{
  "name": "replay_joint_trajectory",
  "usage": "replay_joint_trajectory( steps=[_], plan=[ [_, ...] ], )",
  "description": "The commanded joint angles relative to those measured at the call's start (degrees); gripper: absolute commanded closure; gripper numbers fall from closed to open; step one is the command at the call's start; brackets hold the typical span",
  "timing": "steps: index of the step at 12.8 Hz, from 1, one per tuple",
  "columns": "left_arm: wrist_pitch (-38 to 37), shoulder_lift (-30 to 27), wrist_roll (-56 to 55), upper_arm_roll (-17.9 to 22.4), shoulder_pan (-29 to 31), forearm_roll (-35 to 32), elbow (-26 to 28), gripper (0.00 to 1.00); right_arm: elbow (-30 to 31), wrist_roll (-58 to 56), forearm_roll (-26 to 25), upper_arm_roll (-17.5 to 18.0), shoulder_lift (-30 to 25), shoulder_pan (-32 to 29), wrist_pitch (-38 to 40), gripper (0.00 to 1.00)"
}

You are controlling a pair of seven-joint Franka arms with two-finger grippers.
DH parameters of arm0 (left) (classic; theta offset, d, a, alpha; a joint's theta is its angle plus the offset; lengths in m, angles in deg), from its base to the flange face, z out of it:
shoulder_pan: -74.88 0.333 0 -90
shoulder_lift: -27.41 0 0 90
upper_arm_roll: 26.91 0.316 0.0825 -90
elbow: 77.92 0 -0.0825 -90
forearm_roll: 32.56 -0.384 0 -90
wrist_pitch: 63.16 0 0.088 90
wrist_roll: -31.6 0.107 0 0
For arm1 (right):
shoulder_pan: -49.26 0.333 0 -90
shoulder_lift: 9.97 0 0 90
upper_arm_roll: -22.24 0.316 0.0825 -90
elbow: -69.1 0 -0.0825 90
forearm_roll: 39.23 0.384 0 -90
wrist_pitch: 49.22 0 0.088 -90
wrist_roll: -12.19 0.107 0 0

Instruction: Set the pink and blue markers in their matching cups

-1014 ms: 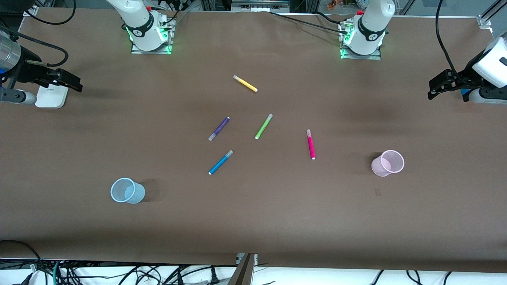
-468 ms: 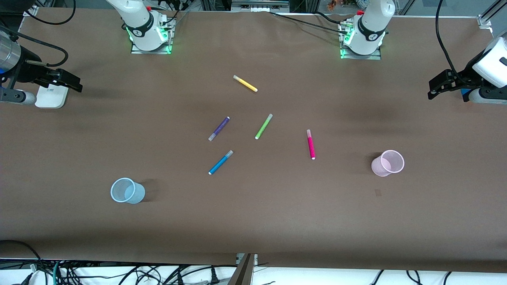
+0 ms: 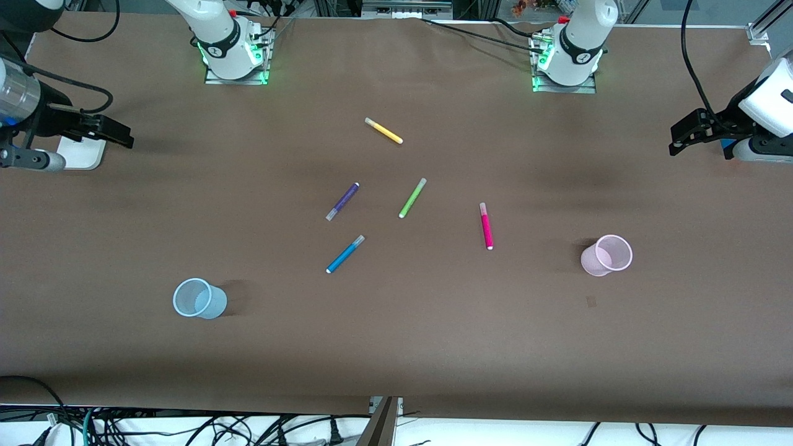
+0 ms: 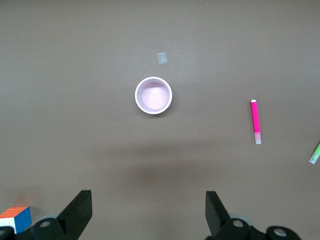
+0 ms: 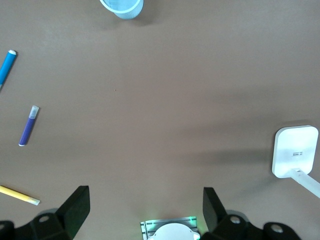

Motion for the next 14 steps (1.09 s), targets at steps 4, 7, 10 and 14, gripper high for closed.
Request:
replay_joint_trajectory(
  steps=[4, 7, 10, 14],
  plan=[
    [-0.91, -0.21, 1.35, -0.11, 0.14, 0.33, -0.37, 0.0, -1.53, -3.1, 0.78, 0.5, 1.62, -0.34, -1.49, 0.0],
    [-1.44, -0.21, 1.35, -0.2, 0.14, 0.33, -0.37, 0.0, -1.53, -1.35, 0.7, 0.5, 3.03, 3.43, -4.56, 0.0],
    [-1.44, -0.12, 1.17, -0.2, -0.21, 0.33, -0.37, 0.0, -1.53, 12.42, 1.74, 0.5, 6.88, 7.65, -9.83, 0.0],
    [-2.76, 0.05, 0.56, -0.64, -0.56, 0.42, -0.37, 0.0, -1.71, 27.89, 2.37, 0.5, 15.66, 13.44, -21.33, 0.0]
  ],
)
